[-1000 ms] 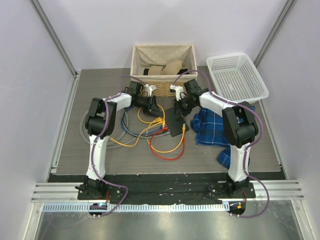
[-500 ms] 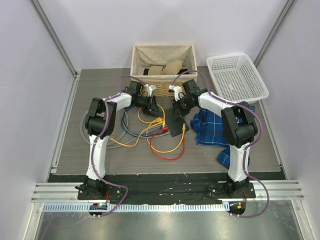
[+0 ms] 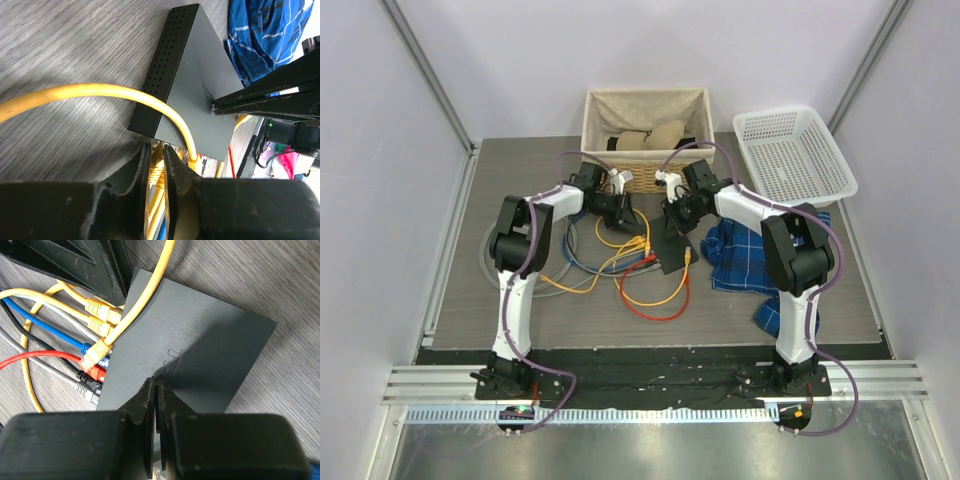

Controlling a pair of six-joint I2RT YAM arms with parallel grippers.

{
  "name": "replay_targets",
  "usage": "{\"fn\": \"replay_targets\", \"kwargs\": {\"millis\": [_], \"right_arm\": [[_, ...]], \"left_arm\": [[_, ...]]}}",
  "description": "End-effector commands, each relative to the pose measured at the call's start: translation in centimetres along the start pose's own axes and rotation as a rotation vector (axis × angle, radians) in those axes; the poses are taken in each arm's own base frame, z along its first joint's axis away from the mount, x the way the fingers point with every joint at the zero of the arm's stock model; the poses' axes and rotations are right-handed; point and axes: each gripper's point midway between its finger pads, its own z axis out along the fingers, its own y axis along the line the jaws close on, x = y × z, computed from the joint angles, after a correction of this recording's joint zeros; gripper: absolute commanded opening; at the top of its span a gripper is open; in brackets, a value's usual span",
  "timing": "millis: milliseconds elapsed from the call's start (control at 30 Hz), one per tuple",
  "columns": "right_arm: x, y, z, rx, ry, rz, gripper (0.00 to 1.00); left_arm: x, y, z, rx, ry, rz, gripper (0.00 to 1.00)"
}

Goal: Pull the plug from the switch port

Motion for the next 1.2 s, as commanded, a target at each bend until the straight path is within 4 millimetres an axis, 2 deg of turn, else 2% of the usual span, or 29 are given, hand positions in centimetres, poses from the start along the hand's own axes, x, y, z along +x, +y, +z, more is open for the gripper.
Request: {"fn": "replay_targets", "kwargs": {"millis": [0, 100, 233, 433, 500, 600, 700, 767, 900, 1000, 1067, 1167], "right_arm": [[4.2, -1.1, 1.3, 0.057, 0.128, 0.022, 0.08], [4.4, -1.1, 1.3, 0.060, 0.131, 0.020, 0.08], [4.8, -1.2, 1.2, 0.070, 0.139, 0.014, 0.08], [5.2, -1.2, 1.5, 0.069, 0.150, 0.020, 0.08], [5.0, -1.4, 1.6, 0.073, 0.148, 0.019, 0.08], [5.1, -1.4, 1.7, 0.074, 0.151, 0.020, 0.08], [5.3, -1.3, 1.8, 0.073, 0.155, 0.024, 0.08], [5.4, -1.3, 1.8, 0.071, 0.158, 0.025, 0.08], [5.3, -1.2, 1.8, 0.076, 0.155, 0.021, 0.08], [5.2, -1.4, 1.8, 0.083, 0.151, 0.020, 0.08], [5.4, -1.3, 1.8, 0.081, 0.157, 0.023, 0.08], [5.4, -1.4, 1.9, 0.083, 0.157, 0.023, 0.08]], "left_arm": [[3.4, 1.6, 0.7, -0.054, 0.088, -0.110, 0.00], [3.2, 1.9, 0.6, -0.078, 0.080, -0.105, 0.00], [3.3, 2.1, -1.4, -0.112, 0.099, -0.078, 0.00], [5.0, 2.4, -2.8, -0.129, 0.141, -0.057, 0.00], [4.8, 2.1, -2.8, -0.126, 0.136, -0.049, 0.00], [3.0, 2.0, -3.1, -0.147, 0.120, -0.015, 0.00], [2.1, 2.1, -3.2, -0.159, 0.125, -0.006, 0.00], [2.5, 2.1, -3.1, -0.152, 0.139, -0.020, 0.00], [5.0, 2.3, -2.7, -0.138, 0.164, -0.067, 0.00], [5.9, 2.6, -2.9, -0.151, 0.170, -0.065, 0.00], [5.8, 2.7, -3.1, -0.159, 0.170, -0.048, 0.00], [4.6, 2.8, -3.9, -0.200, 0.158, -0.005, 0.00]]}}
